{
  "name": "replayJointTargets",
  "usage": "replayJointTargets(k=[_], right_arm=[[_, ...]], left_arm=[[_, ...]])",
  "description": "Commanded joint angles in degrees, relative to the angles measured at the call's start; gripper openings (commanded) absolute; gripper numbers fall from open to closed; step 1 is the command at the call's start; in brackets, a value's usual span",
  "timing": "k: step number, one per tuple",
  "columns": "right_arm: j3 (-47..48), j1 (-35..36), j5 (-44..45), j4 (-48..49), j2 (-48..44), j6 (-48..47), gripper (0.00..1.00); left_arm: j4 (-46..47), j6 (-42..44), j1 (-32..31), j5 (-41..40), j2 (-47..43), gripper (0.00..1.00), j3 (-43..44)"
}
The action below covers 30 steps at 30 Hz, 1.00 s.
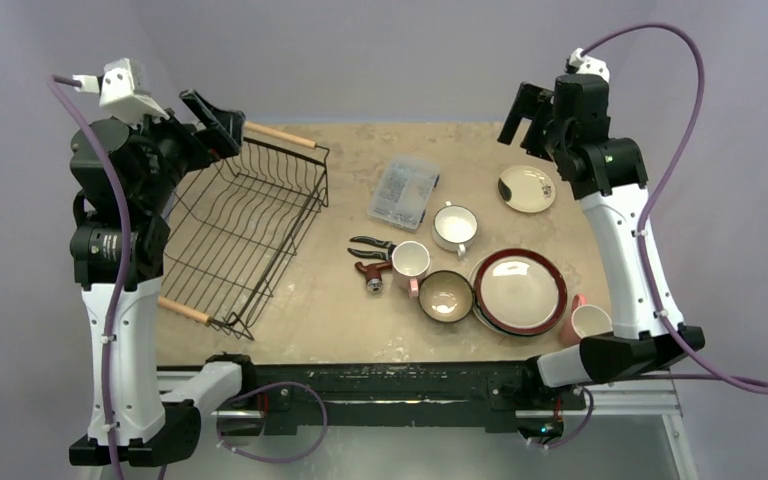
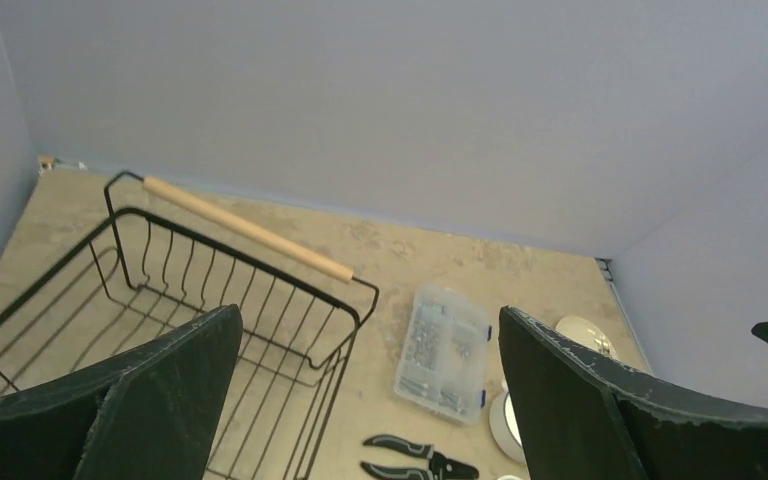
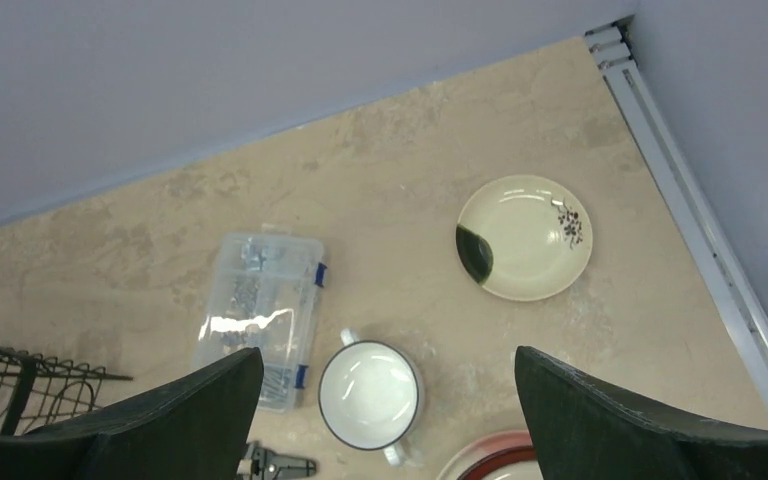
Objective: Load the mixed dishes into the dish rack
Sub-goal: Pick up the cup at the center of the board.
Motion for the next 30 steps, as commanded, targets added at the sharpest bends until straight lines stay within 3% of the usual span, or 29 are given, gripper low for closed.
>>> replayJointTargets(k=[1,7,15,24,30], right_arm=[[-4.5,0.3,-3.6,0.5,-0.7,-0.8,0.99],[-9.0,1.6,-17.6,-1.0,4.0,-4.2,0.99],[-23.3,10.8,-24.7,5.1,4.1,-9.2,0.99],[-30.2,21.5,-21.1,8.2,5.2,-9.7,0.97],[-31.7,26.5,-6.8,7.3,8.4,-4.6,0.88]], left_arm=[[-2.7,-5.1,0.4,2.0,-0.5,0.99,-4.1],[-3.6,-8.1,0.4,3.7,-1.2,0.99,-7.4],[-4.9,-9.8,0.4,9.8,-0.8,0.98,-9.2],[-8.4,-10.9,-1.9,17.3,0.3,0.98,-10.4],[-12.2,-9.8,-7.9,18.1,1.8,0.95,-9.4]])
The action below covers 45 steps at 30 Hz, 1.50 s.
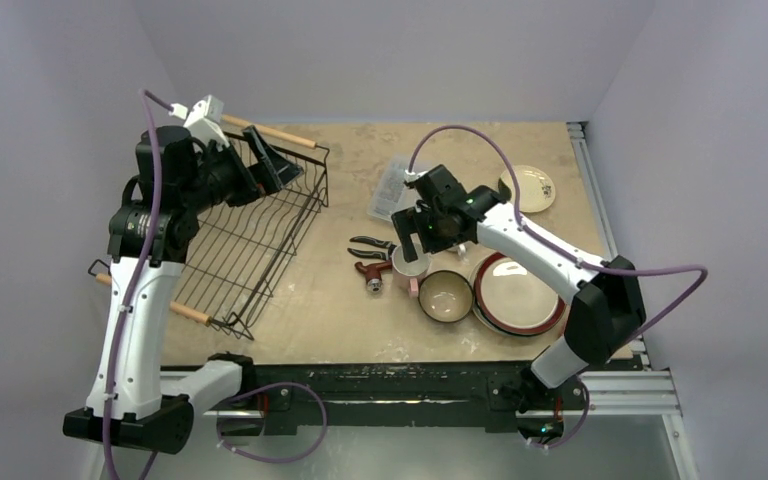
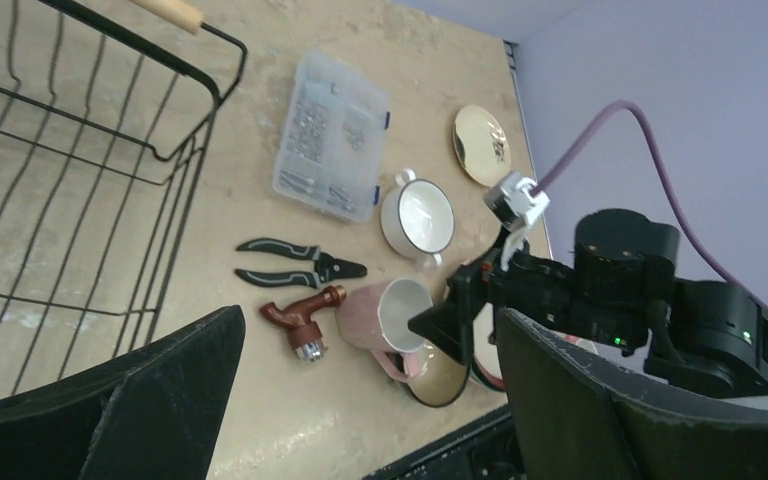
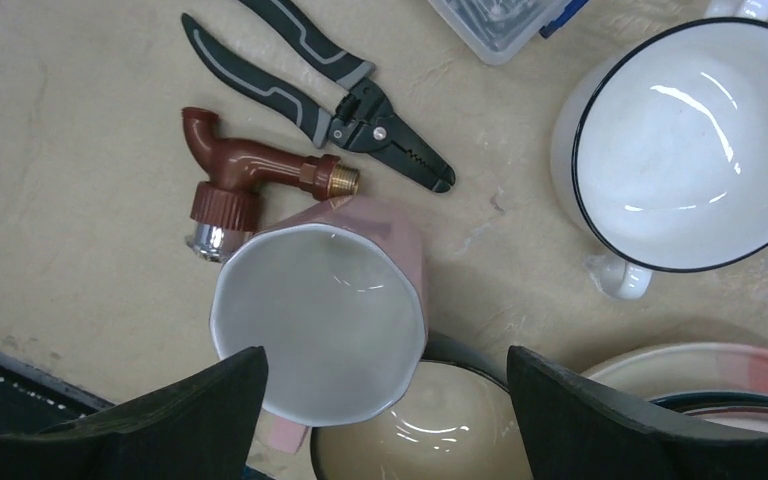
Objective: Load the mixed dishes into the dish rack
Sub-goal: Pick up the cup at the center of the board.
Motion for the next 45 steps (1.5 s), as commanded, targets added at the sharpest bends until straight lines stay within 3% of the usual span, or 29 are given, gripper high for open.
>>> replayJointTargets(k=[1,10,15,18,26,37,45], right_arm=[[-0.9,1.8,12.0,1.0,2.2,3.7,0.85],[-4.3,3.1,13.1,5.1,4.0,5.0,0.73],[-4.3,4.2,12.3,6.7,5.6,6.1,0.65],[-3.9,4.5,12.3,7.1,6.5,6.6,0.59],[-4.5,4.7,12.1,8.4,6.9,7.8,0.42],[-4.5,4.7,11.2,9.4,6.2,7.8,0.23],[-2.5,4.6,10.6,9.1,3.3,7.2,0.04]], left_arm=[[-2.7,0.8,-3.9,2.8,0.8,0.94,1.1],[-4.3,1.4,-5.2,5.4,2.4,0.91,1.4],[-10.8,4.6,-5.3,4.0,5.0,0.90,4.7],[-12.1,5.2,-5.2,3.3,5.2,0.99,5.0],[-8.1,-0.2,-5.2,5.5,4.0,1.00,2.1],[-4.3,-2.8,-4.7,-0.8,-0.2,1.00,-0.8],[0.9,-3.2,-4.0,2.2,-3.0,0.97,-4.4]])
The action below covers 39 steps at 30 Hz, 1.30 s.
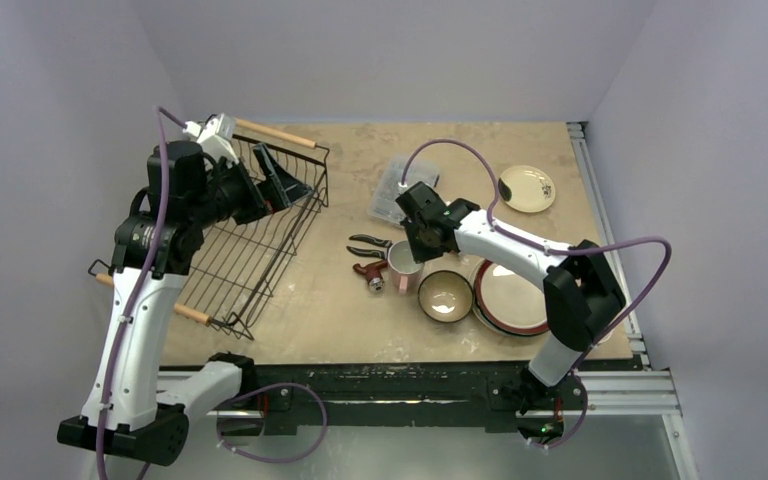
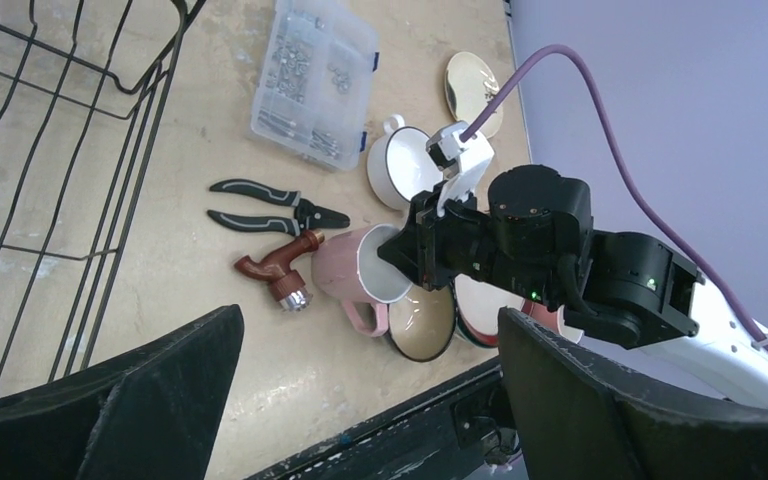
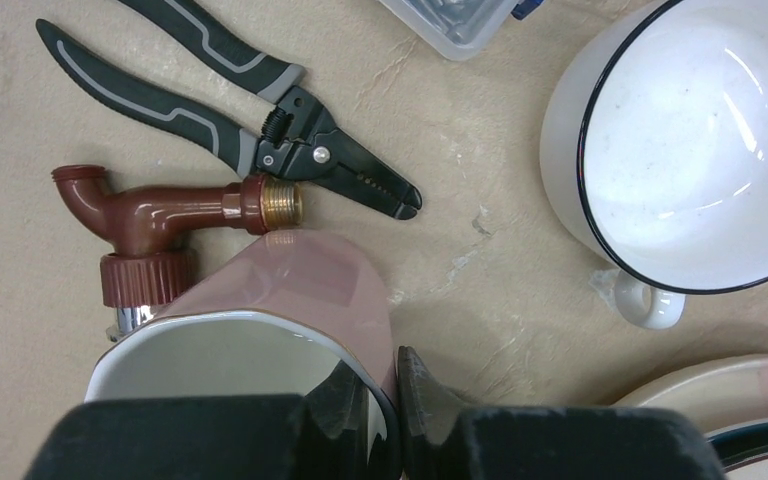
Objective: Load the mixed dishes into the dish rack
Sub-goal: Pick up the cup at the center of the board.
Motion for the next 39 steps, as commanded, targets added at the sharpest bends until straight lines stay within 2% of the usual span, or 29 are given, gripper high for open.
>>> replayJointTargets(k=[1,13,20,24,27,30,33,36,39], right_arm=[[2.3,0.2,-1.1,1.6,-4.3,0.0,0.01],[5.8,0.0,-4.8,3.9,-11.9,-2.8,0.00],[10.4,0.0,-13.2,9.9,-15.3,-6.7,0.00],[12.8,-0.1,-17.0,15.3,-17.4,-8.4,0.00],[15.3,-0.1,-18.2,17.3,-17.4,-9.3,0.00],[18.6,0.0,-18.0,17.6,-16.2,-11.7,0.00],[20.1,0.0,-19.6,19.8,-15.6,-15.5,0.00],[18.8,0.0,-24.8,23.7,-16.5,-23.6,0.00],[15.5,0.0,-26.4,29.5,-18.5,-26.7,0.00]], left_arm=[[4.7,-1.3,0.6,2.6,-0.3,0.96,-0.3],[8.5,-4.2,0.7,13.9,3.0,0.86,-0.7],[17.6,-9.3,0.7,23.0,3.5,0.84,-4.4],[20.5,-12.5,0.6,25.6,4.6,0.83,-4.9],[19.3,-20.7,0.7,27.0,7.6,0.78,-3.7],[6.9,-25.5,0.9,28.5,12.6,0.72,2.0],[-1.9,-28.6,1.8,30.0,15.7,0.72,6.9],[2.3,-38.0,2.6,31.4,14.8,0.73,5.4],[15.1,-52.5,2.7,32.5,12.0,0.74,-1.9]])
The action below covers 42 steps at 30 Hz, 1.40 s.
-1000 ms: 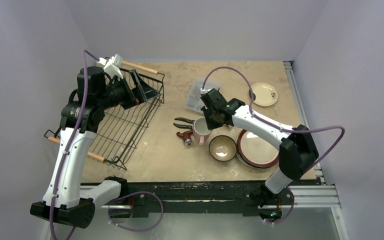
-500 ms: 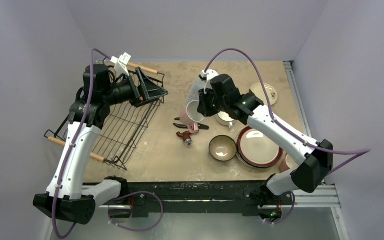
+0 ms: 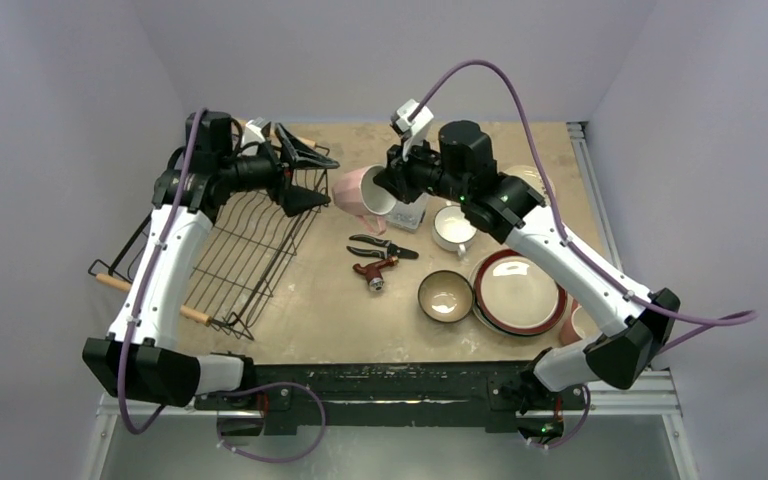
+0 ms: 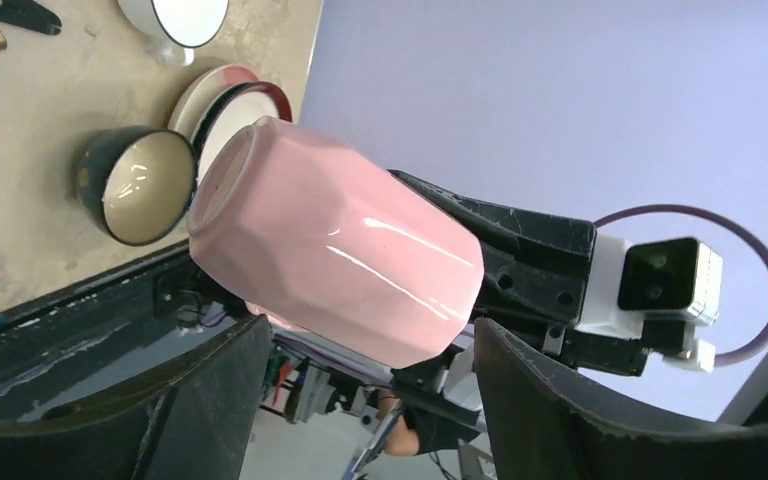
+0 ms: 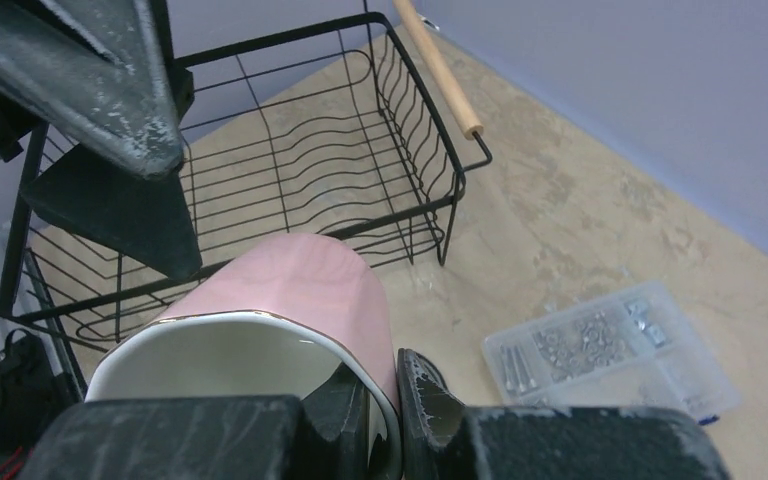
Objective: Load the mixed dishes into the dish rack
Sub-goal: Pick up the cup at the center of the board, then turn the cup upside down in the dish rack.
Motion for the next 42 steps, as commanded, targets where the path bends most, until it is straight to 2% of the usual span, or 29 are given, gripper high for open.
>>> replayJointTargets(k=[1,4,8,10,12,17,21,25,29,32,37,42], right_arm=[[-2.6,0.1,-8.5,15.9,-5.3,-9.9,0.00],[-7.8,0.2,-8.9,23.8,-8.0,-10.6,0.00],[-8.9,0.0,-7.6,27.1,-8.8,-8.2,0.00],[-11.0,-0.5,-8.0,30.3,-9.7,-5.7,0.00],[-12.5,-2.9,-10.8,33.7,-10.1,1.8,0.00],[-16.3,-10.1,-23.2,46.0,-9.7,19.7,0.00],[-16.7,-13.8,-28.7,52.9,-8.9,28.8,0.00],[-16.3,-15.3,-35.4,62.3,-5.8,39.1,0.00],[-15.6,-15.3,-37.0,70.9,-3.0,46.4,0.00],[-14.4,-15.3,-37.3,72.2,-1.0,49.4,0.00],[-14.2,-15.3,-35.2,75.1,0.8,53.5,0.00],[-13.2,-15.3,-34.6,79.3,2.8,58.0,0.00]], left_arm=[[13.3,-24.7,0.5,3.9,-5.5,0.73,-7.0],[14.9,-28.6,0.5,3.3,-6.4,0.74,-8.3],[10.6,-23.6,0.5,3.7,-4.1,0.74,-5.2],[12.2,-21.4,0.5,4.1,-3.5,0.75,-4.6],[19.9,-18.4,0.7,3.7,-3.5,0.75,-4.4],[26.9,-7.3,2.7,-1.4,-7.2,0.78,-4.2],[27.7,0.0,2.9,-2.0,-8.8,0.79,-4.4],[35.7,-0.2,2.7,-1.5,-10.2,0.81,-6.8],[42.3,-2.4,1.7,0.2,-9.3,0.85,-7.4],[45.4,-2.6,0.1,2.4,-7.8,0.88,-5.7],[55.5,-6.5,-1.1,6.6,-6.5,0.90,-5.8],[53.7,-5.6,-2.0,8.3,-5.5,0.94,-4.4]])
